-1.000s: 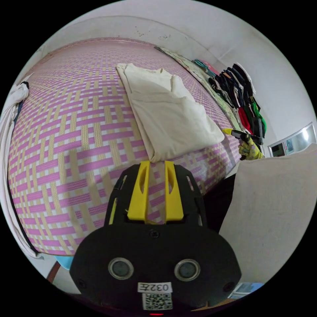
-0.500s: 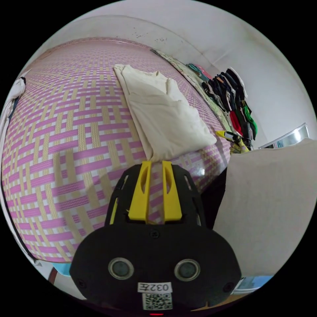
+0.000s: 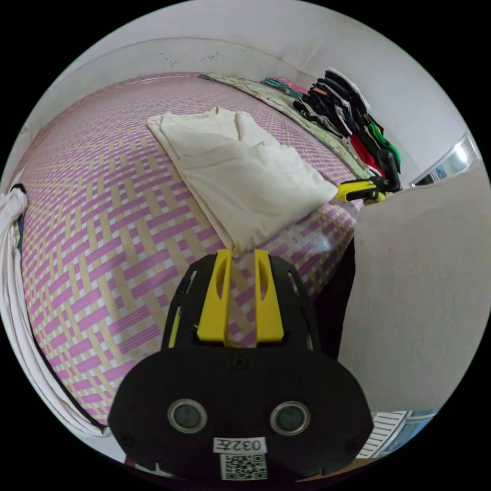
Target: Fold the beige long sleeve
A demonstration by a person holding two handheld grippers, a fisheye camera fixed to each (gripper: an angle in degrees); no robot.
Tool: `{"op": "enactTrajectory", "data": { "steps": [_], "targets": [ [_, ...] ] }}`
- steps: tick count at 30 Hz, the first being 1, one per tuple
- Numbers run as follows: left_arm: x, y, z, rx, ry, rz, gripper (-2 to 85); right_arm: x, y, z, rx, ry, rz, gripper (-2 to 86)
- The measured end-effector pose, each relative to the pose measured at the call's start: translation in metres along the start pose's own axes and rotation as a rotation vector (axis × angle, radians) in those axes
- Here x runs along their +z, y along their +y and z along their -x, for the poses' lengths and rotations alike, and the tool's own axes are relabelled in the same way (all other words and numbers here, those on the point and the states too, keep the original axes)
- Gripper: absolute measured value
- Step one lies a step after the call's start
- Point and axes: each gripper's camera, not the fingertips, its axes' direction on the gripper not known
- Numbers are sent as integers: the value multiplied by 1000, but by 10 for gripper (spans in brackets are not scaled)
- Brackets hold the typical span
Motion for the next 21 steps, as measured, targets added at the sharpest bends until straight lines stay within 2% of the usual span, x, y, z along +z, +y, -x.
{"op": "enactTrajectory", "data": {
  "steps": [11,21],
  "targets": [
    [12,-10,5,45,-49,29,63,20,-6,10,-70,35,55,67],
    [6,-14,35,-30,29,52,24,20,-3,1,-49,47,47,27]
  ]
}}
